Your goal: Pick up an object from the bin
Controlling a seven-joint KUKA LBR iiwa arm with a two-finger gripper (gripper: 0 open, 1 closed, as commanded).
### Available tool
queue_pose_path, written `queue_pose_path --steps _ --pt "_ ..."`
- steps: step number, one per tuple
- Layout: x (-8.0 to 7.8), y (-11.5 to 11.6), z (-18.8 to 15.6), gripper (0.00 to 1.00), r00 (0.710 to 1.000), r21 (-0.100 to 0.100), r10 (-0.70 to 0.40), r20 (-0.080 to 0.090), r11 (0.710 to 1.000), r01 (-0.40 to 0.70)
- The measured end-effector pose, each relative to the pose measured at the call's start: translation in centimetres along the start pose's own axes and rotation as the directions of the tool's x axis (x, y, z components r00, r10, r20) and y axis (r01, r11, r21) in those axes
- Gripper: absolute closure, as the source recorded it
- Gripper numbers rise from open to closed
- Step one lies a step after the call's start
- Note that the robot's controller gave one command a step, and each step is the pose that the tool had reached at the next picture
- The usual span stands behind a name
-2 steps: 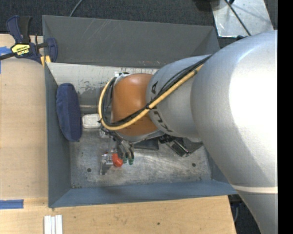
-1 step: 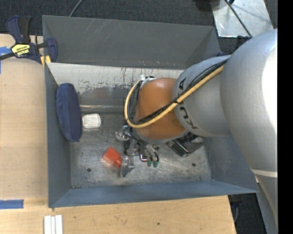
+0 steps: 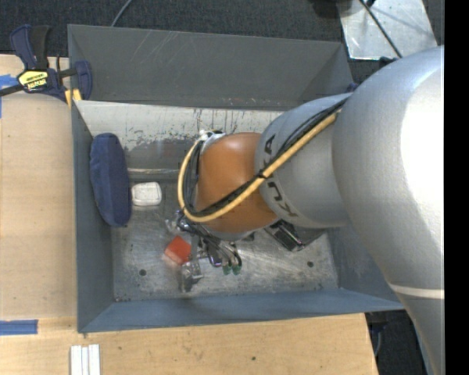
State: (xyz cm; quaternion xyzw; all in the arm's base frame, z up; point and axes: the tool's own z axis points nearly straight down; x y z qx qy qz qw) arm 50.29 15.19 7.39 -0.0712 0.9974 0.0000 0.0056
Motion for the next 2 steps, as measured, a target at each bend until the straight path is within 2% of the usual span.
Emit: queue_pose_path --steps 1,2 --pt "-0.3 0.1 -0.2 1.00 1.000 -0.004 0.002 0.011 1.000 -0.002" --pt "-2.3 1.2 -12.7 1.00 1.000 -0.002 -0.025 0.001 1.000 0.025"
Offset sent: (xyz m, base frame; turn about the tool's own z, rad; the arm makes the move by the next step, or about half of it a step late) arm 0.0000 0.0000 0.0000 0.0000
